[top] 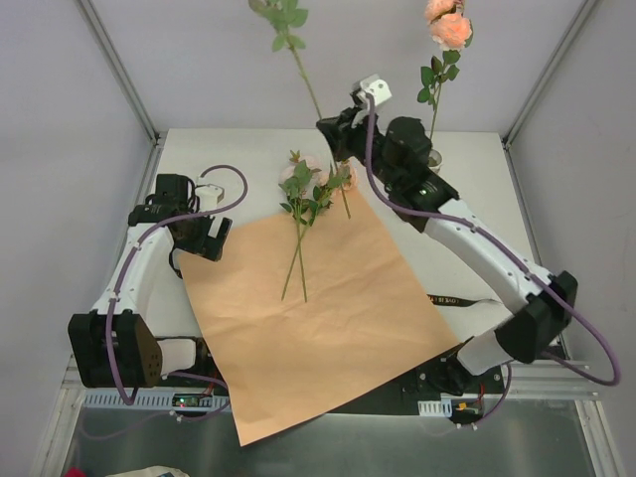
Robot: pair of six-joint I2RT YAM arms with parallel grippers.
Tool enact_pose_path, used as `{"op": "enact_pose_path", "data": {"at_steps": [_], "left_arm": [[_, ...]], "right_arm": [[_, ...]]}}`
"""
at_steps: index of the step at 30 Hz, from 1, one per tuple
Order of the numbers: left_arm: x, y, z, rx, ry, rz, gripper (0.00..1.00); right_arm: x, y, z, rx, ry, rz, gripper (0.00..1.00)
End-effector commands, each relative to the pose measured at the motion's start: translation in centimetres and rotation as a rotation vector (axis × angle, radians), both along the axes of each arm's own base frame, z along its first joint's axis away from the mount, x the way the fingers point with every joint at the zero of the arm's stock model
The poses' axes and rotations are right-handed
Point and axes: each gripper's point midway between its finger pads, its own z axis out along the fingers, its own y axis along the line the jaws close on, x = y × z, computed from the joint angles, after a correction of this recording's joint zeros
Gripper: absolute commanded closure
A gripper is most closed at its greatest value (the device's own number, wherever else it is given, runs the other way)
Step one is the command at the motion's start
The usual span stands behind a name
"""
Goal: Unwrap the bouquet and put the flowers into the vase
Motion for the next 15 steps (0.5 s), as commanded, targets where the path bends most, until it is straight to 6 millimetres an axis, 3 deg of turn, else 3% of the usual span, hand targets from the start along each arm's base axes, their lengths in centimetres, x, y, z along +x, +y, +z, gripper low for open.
{"op": "enact_pose_path", "data": {"at_steps": [1,3,4,6,7,13,15], "left_arm": [[0.3,-0.5,1.9,-0.036,-0.047,0.004,0.01],[0.3,-0.5,2.0,-0.041,-0.05,0.001,0.01],[0.3,-0.6,2.1,-0.045,-0.05,-0.001,0.01],[0.4,-0.6,2.0,-0.047,-0.043,-0.004,0.01],[0.4,-0.6,1.9,-0.049,-0.043,-0.001,0.01],[0.7,-0.8,1.8,-0.055,-0.037,-0.023,0.01],[0.9,-1.0,1.9,-0.06,-0.041,-0.042,0.01]], "right_arm": [[-1.5,-9.6,13.7,0.191,-0.526,-0.303,0.99],[-1.1,-12.8,15.2,0.202,-0.589,-0.413,0.99],[-0.8,-15.4,16.4,0.215,-0.633,-0.466,0.99],[-0.8,-17.4,17.3,0.252,-0.685,-0.477,0.99],[-0.6,-19.9,18.0,0.275,-0.73,-0.525,0.99],[0.2,-25.1,18.4,0.337,-0.782,-0.611,0.99],[0.4,-25.8,18.3,0.352,-0.801,-0.62,0.99]]}}
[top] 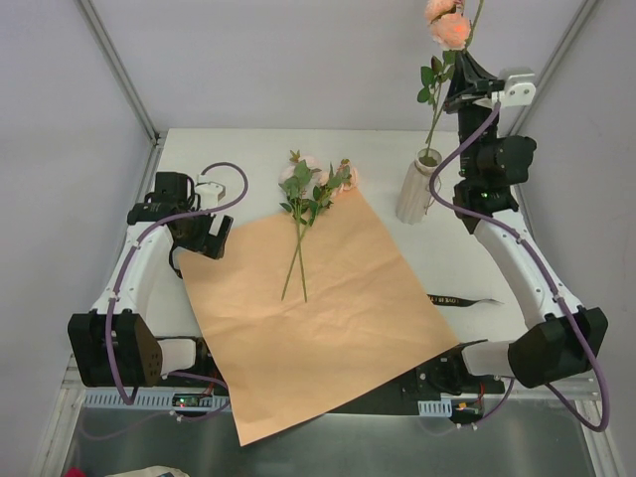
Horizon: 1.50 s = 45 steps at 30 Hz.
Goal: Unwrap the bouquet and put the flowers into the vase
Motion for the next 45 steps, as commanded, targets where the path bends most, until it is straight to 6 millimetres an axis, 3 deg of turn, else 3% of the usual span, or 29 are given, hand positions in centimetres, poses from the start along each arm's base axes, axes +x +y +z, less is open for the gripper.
{"op": "enact_pose_path", "data": {"at_steps": [1,8,14,23,32,37,39,40,45], "left_arm": [[0.8,-0.5,1.5,-0.036,-0.032,-0.032,0.01],[2.1,-0.7,1.7,-0.042,-0.029,-0.05,0.01],[2.5,-0.7,1.3,-0.046,-0.011,-0.058,0.01],[2.5,-0.6,1.1,-0.038,-0.004,-0.06,0.01],[2.3,-0.3,1.2,-0.019,-0.015,-0.065,0.01],[2.2,-0.3,1.2,-0.019,-0.016,-0.066,0.01],[2.1,-0.3,1.4,-0.02,-0.021,-0.064,0.01],[2.1,-0.4,1.4,-0.021,-0.021,-0.066,0.01],[1.8,-0.4,1.6,-0.023,-0.03,-0.064,0.01]], "right_arm": [[-2.1,-2.2,3.3,0.069,-0.18,-0.002,0.99],[0.4,-2.7,0.9,0.074,-0.157,-0.015,0.99],[2.3,-2.9,-2.3,0.051,-0.1,-0.032,0.99],[3.6,-3.5,-6.5,0.031,-0.03,-0.066,0.99],[4.6,-3.4,-8.0,0.019,-0.003,-0.07,0.99],[4.5,-3.8,-10.9,0.02,0.074,-0.093,0.99],[3.7,-4.2,-10.9,0.025,0.074,-0.101,0.91],[3.4,-4.2,-11.6,0.022,0.086,-0.101,0.74],[0.6,-4.5,-11.2,0.014,0.095,-0.096,0.48]]}}
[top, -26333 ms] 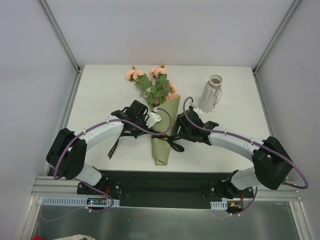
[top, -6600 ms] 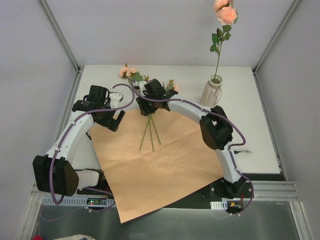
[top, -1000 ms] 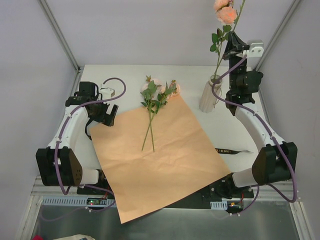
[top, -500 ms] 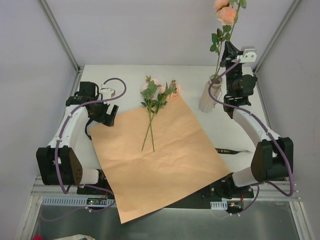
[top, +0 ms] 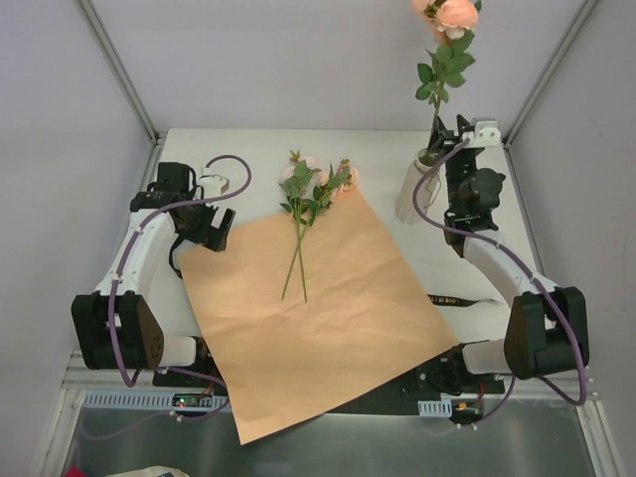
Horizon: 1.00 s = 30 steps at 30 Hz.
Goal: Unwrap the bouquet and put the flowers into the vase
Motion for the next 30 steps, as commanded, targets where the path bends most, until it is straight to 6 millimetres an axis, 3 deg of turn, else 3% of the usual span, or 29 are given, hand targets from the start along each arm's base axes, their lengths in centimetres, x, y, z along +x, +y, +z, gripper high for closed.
{"op": "enact_pose_path", "data": {"at_steps": [1,3,5,8,10,11,12,13,14,16,17,18,19,20,22,24,25,27,28,29,30], "left_arm": [[-0.3,0.1,1.5,-0.005,-0.042,-0.003,0.01],[-0.4,0.0,1.7,-0.013,-0.047,-0.002,0.01],[-0.7,-0.1,1.7,-0.014,-0.046,-0.001,0.01],[-1.0,-0.1,1.9,-0.018,-0.054,0.005,0.01],[-1.2,-0.1,2.1,-0.018,-0.062,0.008,0.01],[-1.3,-0.1,2.1,-0.019,-0.063,0.008,0.01],[-1.4,-0.1,2.2,-0.016,-0.067,0.009,0.01],[-1.5,-0.1,2.2,-0.018,-0.068,0.012,0.01],[-1.6,-0.1,2.2,-0.019,-0.067,0.014,0.01],[-1.8,-0.1,2.3,-0.022,-0.072,0.019,0.01],[-1.8,-0.1,2.4,-0.022,-0.076,0.021,0.01],[-2.0,-0.1,2.3,-0.022,-0.071,0.023,0.01],[-2.0,-0.1,2.4,-0.021,-0.076,0.021,0.01],[-2.1,0.0,2.4,-0.018,-0.078,0.024,0.01],[-2.2,0.0,2.4,-0.013,-0.081,0.024,0.01],[-2.2,0.1,2.5,-0.011,-0.086,0.025,0.01],[-2.2,0.2,2.5,-0.007,-0.082,0.027,0.01],[-2.0,0.2,2.5,-0.007,-0.08,0.041,0.01],[-2.0,0.3,2.6,-0.003,-0.081,0.043,0.01],[-2.0,0.3,2.5,0.0,-0.078,0.043,0.01],[-2.0,0.4,2.6,0.0,-0.083,0.044,0.01]], "right_arm": [[-4.8,-0.8,5.5,0.035,-0.148,-0.002,0.45],[-6.1,-0.4,6.3,0.036,-0.163,0.011,0.36],[-7.1,0.0,6.5,0.025,-0.142,0.01,0.34],[-8.9,2.5,6.5,-0.028,-0.117,0.057,0.32],[-10.2,5.4,6.2,-0.051,-0.097,0.145,0.31],[-10.3,6.7,4.8,-0.084,-0.035,0.18,0.3],[-11.1,8.9,4.6,-0.104,-0.016,0.235,0.28],[-11.2,9.8,3.8,-0.123,0.017,0.246,0.26],[-11.2,11.7,1.4,-0.161,0.098,0.297,0.24],[-11.1,13.6,0.3,-0.14,0.189,0.357,0.1],[-10.9,15.2,-3.2,-0.164,0.338,0.394,0.05],[-10.8,15.9,-2.0,-0.127,0.376,0.414,0.04],[-10.8,17.0,-5.9,-0.16,0.554,0.44,0.04],[-11.3,18.4,-6.4,-0.059,0.636,0.499,0.04],[-12.7,22.1,-7.7,0.011,0.699,0.678,0.04],[-13.9,24.9,-9.0,0.03,0.745,0.743,0.04],[-13.0,25.5,-11.5,-0.021,0.831,0.659,0.04],[-12.9,26.5,-14.3,-0.127,0.956,0.523,0.04],[-12.6,23.9,-21.0,-0.279,1.154,0.282,0.04],[-11.5,25.6,-18.0,-0.27,1.116,0.242,0.04],[-10.7,24.7,-18.9,-0.29,1.129,0.108,0.04]]}}
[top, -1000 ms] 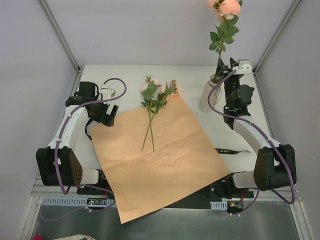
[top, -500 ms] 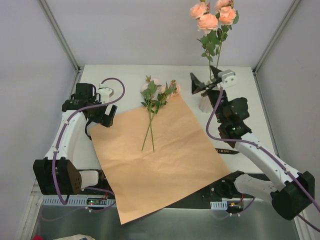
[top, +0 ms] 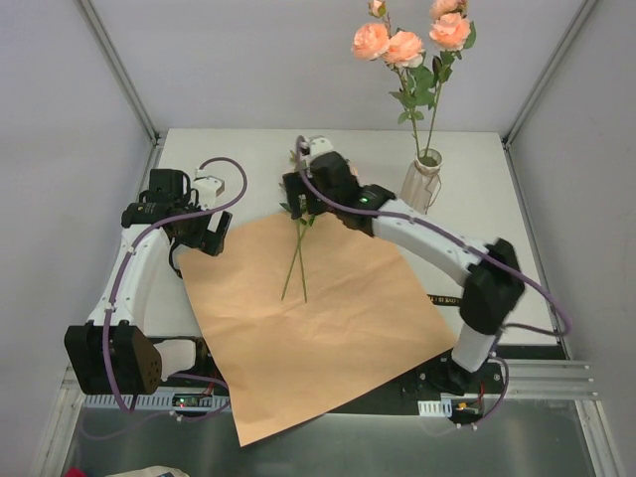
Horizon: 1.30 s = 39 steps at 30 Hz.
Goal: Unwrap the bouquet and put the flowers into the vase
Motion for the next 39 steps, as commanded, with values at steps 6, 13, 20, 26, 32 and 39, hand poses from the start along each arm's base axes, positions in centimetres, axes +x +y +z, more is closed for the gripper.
{"op": "enact_pose_path", "data": {"at_steps": [6,13,20,26,32,39], "left_arm": [[0.0,0.9,0.3,0.026,-0.008,0.035,0.01],[-0.1,0.8,-0.1,0.024,0.001,0.023,0.01],[-0.2,0.9,-0.7,0.034,0.006,0.009,0.01],[-0.4,1.2,-1.1,0.056,0.009,-0.002,0.01],[-0.6,1.4,-1.4,0.074,0.012,-0.015,0.01],[-0.8,1.6,-1.6,0.086,0.01,-0.02,0.01]], "right_arm": [[-1.9,-0.7,-12.6,-0.308,0.307,-0.257,0.04],[1.4,0.0,-11.9,-0.221,0.322,-0.365,0.01],[3.5,0.8,-12.9,-0.093,0.375,-0.424,0.1],[4.8,0.1,-15.1,-0.045,0.45,-0.52,0.21],[5.6,0.7,-15.9,0.005,0.468,-0.541,0.22],[6.3,1.8,-16.0,0.04,0.462,-0.531,0.23]]}}
